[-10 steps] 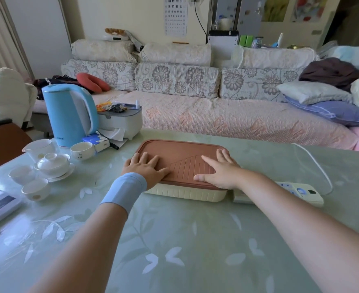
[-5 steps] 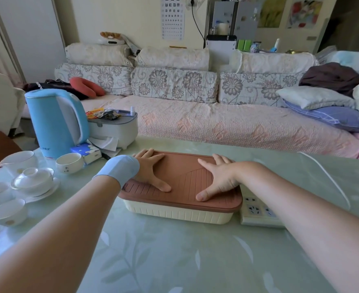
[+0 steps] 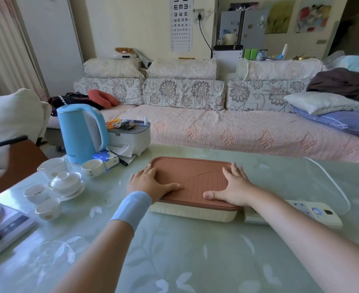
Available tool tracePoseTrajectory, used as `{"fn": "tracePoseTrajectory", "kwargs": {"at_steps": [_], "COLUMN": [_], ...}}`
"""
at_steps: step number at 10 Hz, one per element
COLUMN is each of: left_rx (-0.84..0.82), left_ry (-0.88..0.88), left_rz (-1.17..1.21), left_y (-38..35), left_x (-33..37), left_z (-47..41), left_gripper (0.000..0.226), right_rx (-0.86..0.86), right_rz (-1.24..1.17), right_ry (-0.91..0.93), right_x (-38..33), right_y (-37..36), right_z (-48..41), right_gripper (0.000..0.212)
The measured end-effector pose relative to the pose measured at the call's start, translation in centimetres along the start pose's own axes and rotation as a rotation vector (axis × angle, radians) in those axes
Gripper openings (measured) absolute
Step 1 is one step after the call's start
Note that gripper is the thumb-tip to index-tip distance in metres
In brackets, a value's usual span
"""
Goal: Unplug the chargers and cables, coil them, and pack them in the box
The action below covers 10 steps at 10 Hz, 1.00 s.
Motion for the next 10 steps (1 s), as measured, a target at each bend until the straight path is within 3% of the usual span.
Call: {"fn": "tracePoseTrajectory", "kwargs": {"at_steps": [1,3,5,7,8,9,10], "left_rx": [0.118,0.075,0.256,0.262,0.235,0.246,0.252], "left_ry": [-0.045,-0.040,0.090,0.074,0.076,0.056,0.043], "left_rz": [-0.079,-0.087,-0.034,0.137,0.135,-0.015,0.038], "left_y": [-1.1,-1.5,-1.9,-2.2,-2.1,-2.0,-1.0], "left_x": [0.0,-0.2,0.3,0.0,0.4,0.7,1.1], "left_z": [1.0,0.0,-0.3,-1.5,-1.9,-1.0,-0.2], "left_gripper": [0.077,0.064,0.060,0.057,0.060,0.063,0.064], "right_rx": [0.047,0.121,0.169,0.184,0.176,0.133,0.162], "right_rz": [-0.052,-0.102,-0.176,-0.182,-0.214,-0.189,-0.366], "right_ry": [-0.020,-0.041,-0.056,-0.091,-0.103,-0.098,-0.054], "right_x": [0.0,-0.3,-0.2,-0.5,-0.5,-0.5,0.3], "right_y": [-0.5,-1.1,-1.0,-0.9,-0.8,-0.5,0.7], "right_z": [0.9,0.6,0.8,0.2,0.1,0.4,1.0], "right_gripper": [0.145,0.150,0.138,0.134,0.135,0.130,0.113]}}
Point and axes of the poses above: each hand's wrist, its own z-axis away from the middle knuckle, its own y-axis out of the back of the hand, x = y × z, the point moved 1 cm from there along -z, towards the middle knuckle, and after that the axes turned 13 degrees about z, right-handed, at the moved point
